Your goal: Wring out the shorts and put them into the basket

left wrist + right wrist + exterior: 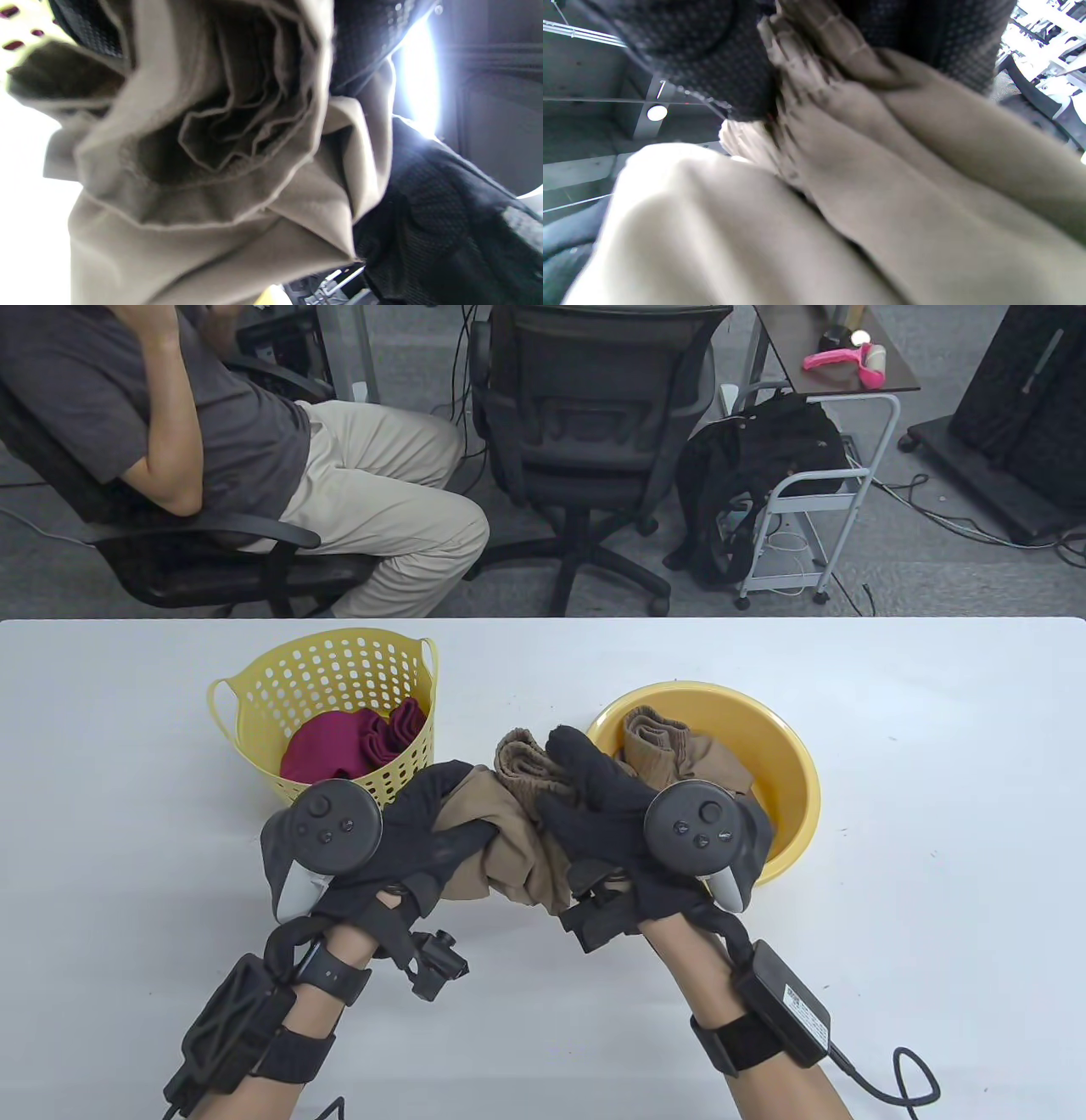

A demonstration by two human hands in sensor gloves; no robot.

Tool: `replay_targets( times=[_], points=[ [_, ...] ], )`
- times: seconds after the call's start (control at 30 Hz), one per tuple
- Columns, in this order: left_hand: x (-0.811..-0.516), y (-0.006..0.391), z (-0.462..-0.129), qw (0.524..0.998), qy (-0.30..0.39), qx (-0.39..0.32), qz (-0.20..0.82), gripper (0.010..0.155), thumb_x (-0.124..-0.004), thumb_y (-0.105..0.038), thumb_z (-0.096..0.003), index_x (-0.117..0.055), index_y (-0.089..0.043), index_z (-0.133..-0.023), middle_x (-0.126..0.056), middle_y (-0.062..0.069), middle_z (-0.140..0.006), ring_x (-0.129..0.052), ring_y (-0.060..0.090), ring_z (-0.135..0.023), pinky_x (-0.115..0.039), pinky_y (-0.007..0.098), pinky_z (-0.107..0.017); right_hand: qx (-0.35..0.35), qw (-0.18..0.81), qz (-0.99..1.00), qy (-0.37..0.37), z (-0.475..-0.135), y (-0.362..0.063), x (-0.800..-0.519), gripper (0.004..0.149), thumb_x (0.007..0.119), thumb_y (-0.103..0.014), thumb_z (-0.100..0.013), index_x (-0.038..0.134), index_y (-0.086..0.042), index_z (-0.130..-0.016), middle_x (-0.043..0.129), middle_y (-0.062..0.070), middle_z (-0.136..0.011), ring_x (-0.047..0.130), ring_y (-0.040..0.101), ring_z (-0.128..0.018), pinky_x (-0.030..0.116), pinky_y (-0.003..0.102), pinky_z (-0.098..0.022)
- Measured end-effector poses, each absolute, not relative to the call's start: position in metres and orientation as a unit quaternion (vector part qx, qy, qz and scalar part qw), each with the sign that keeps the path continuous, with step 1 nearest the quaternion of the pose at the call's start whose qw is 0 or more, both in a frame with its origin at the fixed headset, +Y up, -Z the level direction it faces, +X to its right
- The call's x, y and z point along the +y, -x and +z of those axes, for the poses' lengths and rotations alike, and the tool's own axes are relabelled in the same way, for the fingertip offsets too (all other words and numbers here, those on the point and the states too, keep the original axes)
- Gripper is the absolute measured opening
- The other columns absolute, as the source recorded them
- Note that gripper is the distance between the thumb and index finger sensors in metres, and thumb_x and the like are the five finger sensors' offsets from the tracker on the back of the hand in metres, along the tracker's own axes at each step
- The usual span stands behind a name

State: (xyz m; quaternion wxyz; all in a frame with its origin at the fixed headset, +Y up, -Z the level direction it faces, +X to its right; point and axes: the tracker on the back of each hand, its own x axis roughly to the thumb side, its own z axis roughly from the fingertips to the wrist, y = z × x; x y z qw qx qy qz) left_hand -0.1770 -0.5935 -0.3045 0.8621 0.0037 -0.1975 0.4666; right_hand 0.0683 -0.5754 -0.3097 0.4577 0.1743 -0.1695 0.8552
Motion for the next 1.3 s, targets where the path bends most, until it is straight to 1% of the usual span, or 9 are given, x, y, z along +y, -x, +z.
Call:
replay_targets(
  times=[0.1, 0.23, 0.3, 0.43, 0.63, 0.93, 1.0, 1.1, 1.3],
  points=[
    [-0.597, 0.175, -0.304, 0.844, 0.003, -0.208, 0.495, 0.072, -0.086, -0.037, -0.0542, -0.044, -0.01, -0.105, -0.049, 0.038, -0.113, -0.069, 0.065, -0.096, -0.064, 0.073, -0.058, -0.163, 0.469, 0.851, -0.174, -0.31, -0.065, -0.577, 0.061, 0.09, -0.034, -0.049, 0.068, -0.006, -0.098, 0.083, 0.023, -0.088, 0.1, 0.043, -0.067, 0.092, 0.048, -0.048],
    [-0.601, 0.17, -0.303, 0.803, 0.02, -0.254, 0.54, 0.091, -0.084, -0.043, -0.0546, -0.024, -0.004, -0.111, -0.034, 0.041, -0.115, -0.054, 0.07, -0.1, -0.056, 0.075, -0.062, -0.15, 0.493, 0.839, -0.172, -0.31, -0.06, -0.579, 0.06, 0.09, -0.033, -0.05, 0.068, -0.005, -0.098, 0.082, 0.024, -0.088, 0.1, 0.043, -0.067, 0.092, 0.048, -0.048],
    [-0.601, 0.168, -0.302, 0.796, 0.021, -0.264, 0.544, 0.098, -0.086, -0.044, -0.0533, -0.018, -0.003, -0.111, -0.03, 0.041, -0.116, -0.049, 0.072, -0.101, -0.053, 0.076, -0.062, -0.141, 0.508, 0.832, -0.172, -0.31, -0.058, -0.58, 0.06, 0.09, -0.033, -0.05, 0.068, -0.005, -0.098, 0.083, 0.024, -0.088, 0.1, 0.044, -0.067, 0.092, 0.048, -0.048],
    [-0.601, 0.165, -0.299, 0.81, 0.006, -0.279, 0.517, 0.112, -0.093, -0.044, -0.0487, -0.011, 0.0, -0.111, -0.025, 0.04, -0.116, -0.047, 0.072, -0.102, -0.052, 0.076, -0.063, -0.113, 0.547, 0.81, -0.178, -0.31, -0.054, -0.582, 0.06, 0.09, -0.033, -0.05, 0.069, -0.005, -0.098, 0.082, 0.024, -0.089, 0.099, 0.045, -0.068, 0.091, 0.049, -0.048],
    [-0.598, 0.165, -0.295, 0.829, -0.039, -0.28, 0.483, 0.126, -0.104, -0.042, -0.0403, -0.008, 0.001, -0.11, -0.028, 0.038, -0.117, -0.054, 0.067, -0.102, -0.056, 0.075, -0.062, -0.057, 0.6, 0.775, -0.189, -0.309, -0.051, -0.584, 0.058, 0.091, -0.033, -0.049, 0.071, -0.004, -0.096, 0.08, 0.026, -0.09, 0.096, 0.048, -0.071, 0.09, 0.052, -0.049],
    [-0.596, 0.161, -0.291, 0.86, -0.081, -0.255, 0.434, 0.128, -0.106, -0.047, -0.0358, -0.015, 0.0, -0.111, -0.037, 0.035, -0.115, -0.064, 0.063, -0.099, -0.061, 0.075, -0.06, -0.011, 0.633, 0.75, -0.194, -0.305, -0.047, -0.586, 0.057, 0.091, -0.033, -0.049, 0.075, 0.0, -0.092, 0.082, 0.028, -0.088, 0.093, 0.052, -0.072, 0.088, 0.056, -0.048],
    [-0.596, 0.161, -0.291, 0.863, -0.085, -0.247, 0.432, 0.13, -0.106, -0.049, -0.0361, -0.012, 0.001, -0.111, -0.037, 0.034, -0.115, -0.066, 0.063, -0.098, -0.06, 0.075, -0.06, -0.008, 0.631, 0.75, -0.198, -0.305, -0.046, -0.585, 0.057, 0.092, -0.033, -0.048, 0.076, 0.0, -0.091, 0.082, 0.029, -0.087, 0.093, 0.052, -0.071, 0.089, 0.056, -0.048],
    [-0.596, 0.161, -0.292, 0.87, -0.091, -0.238, 0.423, 0.13, -0.106, -0.051, -0.0356, -0.013, 0.001, -0.111, -0.04, 0.033, -0.114, -0.067, 0.063, -0.098, -0.06, 0.076, -0.059, -0.003, 0.625, 0.753, -0.207, -0.304, -0.044, -0.585, 0.057, 0.093, -0.034, -0.048, 0.078, 0.001, -0.09, 0.082, 0.029, -0.086, 0.093, 0.053, -0.071, 0.089, 0.056, -0.047],
    [-0.598, 0.164, -0.292, 0.874, -0.099, -0.233, 0.414, 0.121, -0.106, -0.053, -0.0374, -0.024, -0.004, -0.112, -0.05, 0.028, -0.113, -0.075, 0.059, -0.096, -0.063, 0.075, -0.059, 0.011, 0.623, 0.75, -0.221, -0.304, -0.042, -0.586, 0.058, 0.093, -0.036, -0.047, 0.079, 0.002, -0.089, 0.081, 0.031, -0.084, 0.092, 0.054, -0.071, 0.088, 0.058, -0.047]
  ],
)
